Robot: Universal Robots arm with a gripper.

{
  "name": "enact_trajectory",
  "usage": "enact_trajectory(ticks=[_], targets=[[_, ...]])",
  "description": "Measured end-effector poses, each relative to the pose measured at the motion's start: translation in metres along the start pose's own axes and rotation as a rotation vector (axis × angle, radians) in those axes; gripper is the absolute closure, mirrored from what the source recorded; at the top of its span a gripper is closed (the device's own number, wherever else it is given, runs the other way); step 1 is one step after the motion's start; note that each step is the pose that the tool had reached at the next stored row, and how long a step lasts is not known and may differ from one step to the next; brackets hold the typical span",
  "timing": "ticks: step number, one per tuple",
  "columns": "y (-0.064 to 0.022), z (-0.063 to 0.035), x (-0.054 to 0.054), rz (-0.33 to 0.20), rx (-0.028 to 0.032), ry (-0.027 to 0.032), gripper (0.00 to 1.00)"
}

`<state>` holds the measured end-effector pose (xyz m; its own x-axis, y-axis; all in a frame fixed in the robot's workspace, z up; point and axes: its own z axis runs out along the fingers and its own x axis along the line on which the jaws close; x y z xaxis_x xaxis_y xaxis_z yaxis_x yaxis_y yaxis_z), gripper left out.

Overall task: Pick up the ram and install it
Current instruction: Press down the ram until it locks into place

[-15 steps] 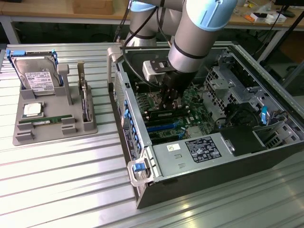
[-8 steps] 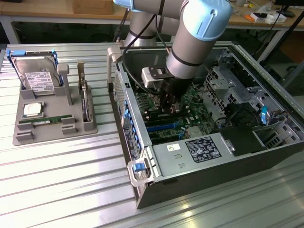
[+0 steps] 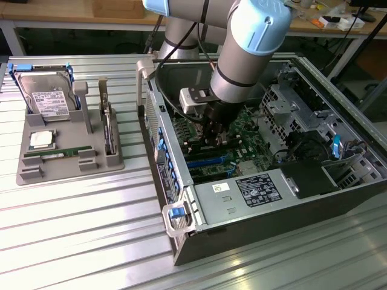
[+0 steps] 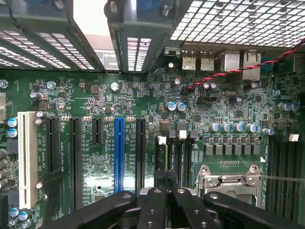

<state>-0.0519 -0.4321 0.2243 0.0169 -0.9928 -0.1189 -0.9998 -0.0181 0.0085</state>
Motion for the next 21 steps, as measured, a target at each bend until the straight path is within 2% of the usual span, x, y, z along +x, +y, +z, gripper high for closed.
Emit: enact_trajectory(ticks=[3,4,6,7,10,14,15,18,21], targets=[[0.0,-0.0003,0.0,0.0,0.0001,-0.0011,0.89],[-0.0001,-0.0029,0.0,0.0,0.0013,-0.0044,0.89],[0.0003,-0.031,-0.004,0.0,0.0009,-0.004,0.89],[0.0004,-0.0372,-0.005,0.0,0.0007,-0.0037,0.89],[0.0005,-0.0466,-0.006,0.0,0.0008,-0.0038,0.89],[0.0007,-0.064,-0.009,0.0,0.0008,-0.0037,0.89],[0.0008,-0.0728,-0.01,0.0,0.0008,-0.0032,0.89],[0.0013,-0.0887,-0.013,0.0,0.0012,-0.0015,0.89],[0.0014,-0.0962,-0.015,0.0,0.002,-0.0013,0.89]])
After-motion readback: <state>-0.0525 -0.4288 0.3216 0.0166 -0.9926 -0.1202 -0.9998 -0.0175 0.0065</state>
